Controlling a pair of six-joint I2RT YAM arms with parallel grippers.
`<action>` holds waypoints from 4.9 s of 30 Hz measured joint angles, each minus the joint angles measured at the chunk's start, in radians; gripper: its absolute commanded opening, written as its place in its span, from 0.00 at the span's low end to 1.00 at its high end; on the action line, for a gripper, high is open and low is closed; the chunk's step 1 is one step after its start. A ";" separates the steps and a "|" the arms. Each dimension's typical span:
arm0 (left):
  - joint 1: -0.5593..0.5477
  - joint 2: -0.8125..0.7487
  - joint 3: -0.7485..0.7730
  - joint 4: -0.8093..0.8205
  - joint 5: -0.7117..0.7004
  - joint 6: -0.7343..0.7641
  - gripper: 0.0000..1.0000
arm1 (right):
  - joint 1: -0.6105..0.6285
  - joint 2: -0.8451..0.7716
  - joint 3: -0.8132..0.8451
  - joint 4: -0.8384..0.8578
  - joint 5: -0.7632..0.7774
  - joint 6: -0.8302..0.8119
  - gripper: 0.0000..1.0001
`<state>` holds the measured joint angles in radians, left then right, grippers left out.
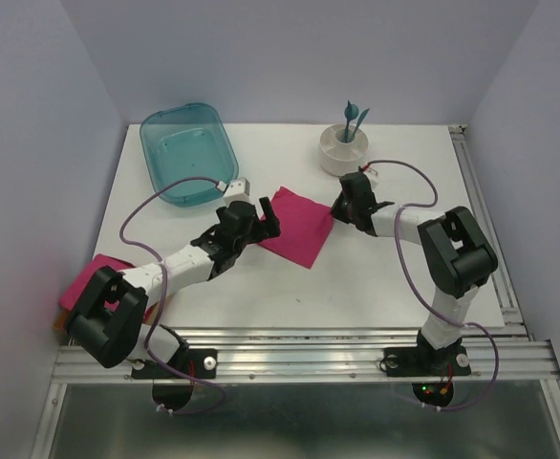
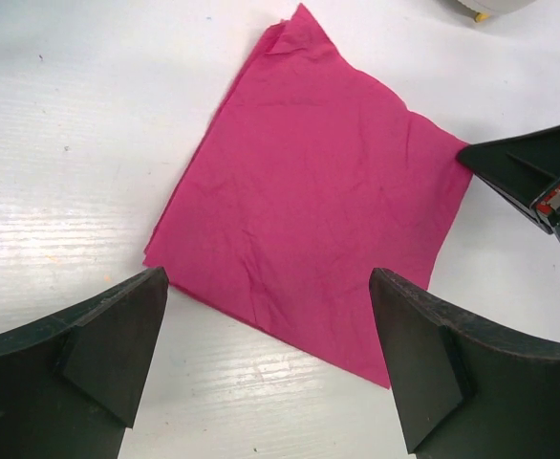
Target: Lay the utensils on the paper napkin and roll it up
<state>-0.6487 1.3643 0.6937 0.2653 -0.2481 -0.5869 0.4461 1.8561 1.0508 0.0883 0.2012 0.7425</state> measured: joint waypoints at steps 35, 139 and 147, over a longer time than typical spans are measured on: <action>0.001 -0.070 0.041 0.111 -0.162 0.193 0.99 | -0.074 -0.172 0.306 -0.121 0.150 -0.227 0.57; -0.020 0.021 0.029 0.286 0.058 0.309 0.98 | -0.259 -0.062 0.656 -0.425 -0.480 -0.299 0.01; -0.020 0.021 0.029 0.276 0.058 0.309 0.98 | -0.153 0.063 0.701 -0.641 -0.582 -0.312 0.03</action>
<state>-0.6685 1.3853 0.7223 0.5411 -0.1898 -0.2775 0.2935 1.9194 1.7519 -0.5529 -0.3805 0.4309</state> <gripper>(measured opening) 0.982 0.086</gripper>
